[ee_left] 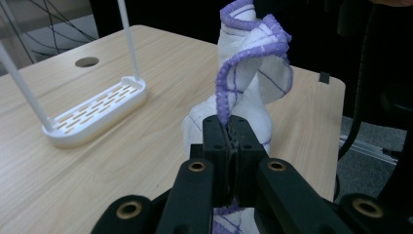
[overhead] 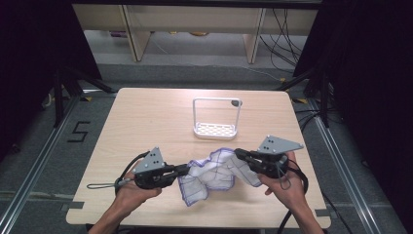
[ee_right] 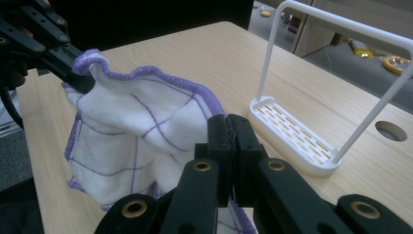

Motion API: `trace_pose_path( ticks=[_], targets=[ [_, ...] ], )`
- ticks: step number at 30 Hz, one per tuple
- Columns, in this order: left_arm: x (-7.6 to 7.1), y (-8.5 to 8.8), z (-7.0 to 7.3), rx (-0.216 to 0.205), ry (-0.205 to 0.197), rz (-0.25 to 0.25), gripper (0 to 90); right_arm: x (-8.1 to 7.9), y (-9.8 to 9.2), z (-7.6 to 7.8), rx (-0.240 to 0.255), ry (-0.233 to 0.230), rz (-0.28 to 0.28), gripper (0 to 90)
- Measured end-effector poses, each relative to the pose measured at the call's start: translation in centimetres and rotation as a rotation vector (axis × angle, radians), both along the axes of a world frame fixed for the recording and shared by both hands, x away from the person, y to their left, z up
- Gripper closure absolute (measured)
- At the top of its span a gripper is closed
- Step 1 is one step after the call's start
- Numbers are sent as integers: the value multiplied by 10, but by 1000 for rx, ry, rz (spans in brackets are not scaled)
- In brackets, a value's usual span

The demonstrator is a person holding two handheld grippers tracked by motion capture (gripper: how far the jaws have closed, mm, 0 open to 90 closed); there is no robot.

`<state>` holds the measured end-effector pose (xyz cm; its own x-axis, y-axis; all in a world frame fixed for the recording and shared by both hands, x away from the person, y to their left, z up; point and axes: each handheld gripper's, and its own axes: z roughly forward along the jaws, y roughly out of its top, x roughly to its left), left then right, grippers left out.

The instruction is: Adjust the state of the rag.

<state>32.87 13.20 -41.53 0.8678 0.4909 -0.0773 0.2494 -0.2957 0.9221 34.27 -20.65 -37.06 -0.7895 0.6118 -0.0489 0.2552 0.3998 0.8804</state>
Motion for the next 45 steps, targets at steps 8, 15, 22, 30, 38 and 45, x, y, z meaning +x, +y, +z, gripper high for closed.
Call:
trace_pose_path(
  ticks=[8, 15, 22, 30, 38, 45],
  targets=[
    [22, 15, -31, 62, 55, 88, 868, 56, 33, -34, -55, 96, 7, 892],
    [41, 34, -64, 103, 116, 172, 867, 97, 71, -69, -143, 168, 0, 891],
    [48, 44, -83, 140, 133, 204, 857, 117, 98, -90, -167, 185, -40, 795],
    [46, 54, -81, 122, 167, 276, 568, 94, 79, -72, -106, 149, -79, 515],
    [7, 61, -65, 95, 159, 318, 386, 36, 44, -76, -98, 220, -27, 490],
    [-27, 29, -69, 86, 186, 208, 356, 3, 28, -100, -147, 275, -10, 513]
  ],
)
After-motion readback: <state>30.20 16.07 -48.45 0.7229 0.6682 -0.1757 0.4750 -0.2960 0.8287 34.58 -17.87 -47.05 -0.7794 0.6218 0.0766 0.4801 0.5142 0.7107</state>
